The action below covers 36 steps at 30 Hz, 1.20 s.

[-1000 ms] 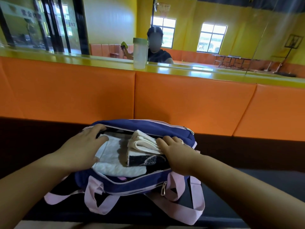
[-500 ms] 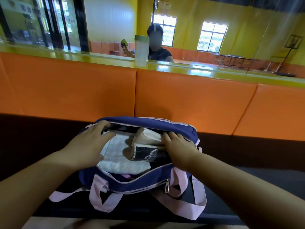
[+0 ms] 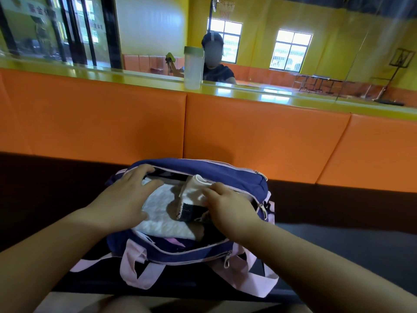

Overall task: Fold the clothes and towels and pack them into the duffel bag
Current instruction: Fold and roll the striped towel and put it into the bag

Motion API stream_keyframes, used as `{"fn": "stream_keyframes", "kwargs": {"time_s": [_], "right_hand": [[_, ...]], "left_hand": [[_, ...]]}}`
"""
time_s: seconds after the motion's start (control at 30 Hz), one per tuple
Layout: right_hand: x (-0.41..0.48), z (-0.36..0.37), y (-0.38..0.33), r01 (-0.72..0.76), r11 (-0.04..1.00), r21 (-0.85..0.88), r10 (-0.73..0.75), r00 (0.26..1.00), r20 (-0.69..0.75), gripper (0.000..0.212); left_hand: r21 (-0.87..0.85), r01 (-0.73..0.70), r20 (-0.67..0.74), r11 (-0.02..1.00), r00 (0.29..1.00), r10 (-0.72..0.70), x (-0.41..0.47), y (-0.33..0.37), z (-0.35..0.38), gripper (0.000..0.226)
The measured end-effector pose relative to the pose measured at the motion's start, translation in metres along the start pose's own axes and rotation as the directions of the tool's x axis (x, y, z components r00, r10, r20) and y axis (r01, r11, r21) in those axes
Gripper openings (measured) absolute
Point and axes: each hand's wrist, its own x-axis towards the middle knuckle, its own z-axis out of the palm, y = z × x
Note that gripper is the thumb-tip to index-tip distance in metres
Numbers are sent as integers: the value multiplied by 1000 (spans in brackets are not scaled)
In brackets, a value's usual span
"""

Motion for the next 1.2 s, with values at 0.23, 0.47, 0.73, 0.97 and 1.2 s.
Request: {"fn": "stream_keyframes", "kwargs": {"time_s": [0.23, 0.47, 0.73, 0.97, 1.2], "right_hand": [[27, 14, -13, -161, 987, 26, 130, 870, 476, 72], [13, 27, 2, -112, 994, 6, 91, 833, 546, 58], [2, 28, 5, -104, 993, 60, 58, 854, 517, 55], [-18, 11, 15, -31, 990, 137, -30, 907, 420, 52], [-16, -45, 23, 42, 994, 103, -81, 911, 404, 41]], "left_hand": [[-18, 2, 11, 1000, 1000, -2, -2, 0, 0, 81], [-30, 8, 37, 1000, 999, -7, 3, -1, 3, 92], [-101, -3, 53, 995, 999, 9, -6, 5, 6, 77], [-140, -8, 248, 990, 968, 43, -21, 13, 23, 29], [-168, -8, 237, 986, 970, 48, -12, 14, 0, 26]]}}
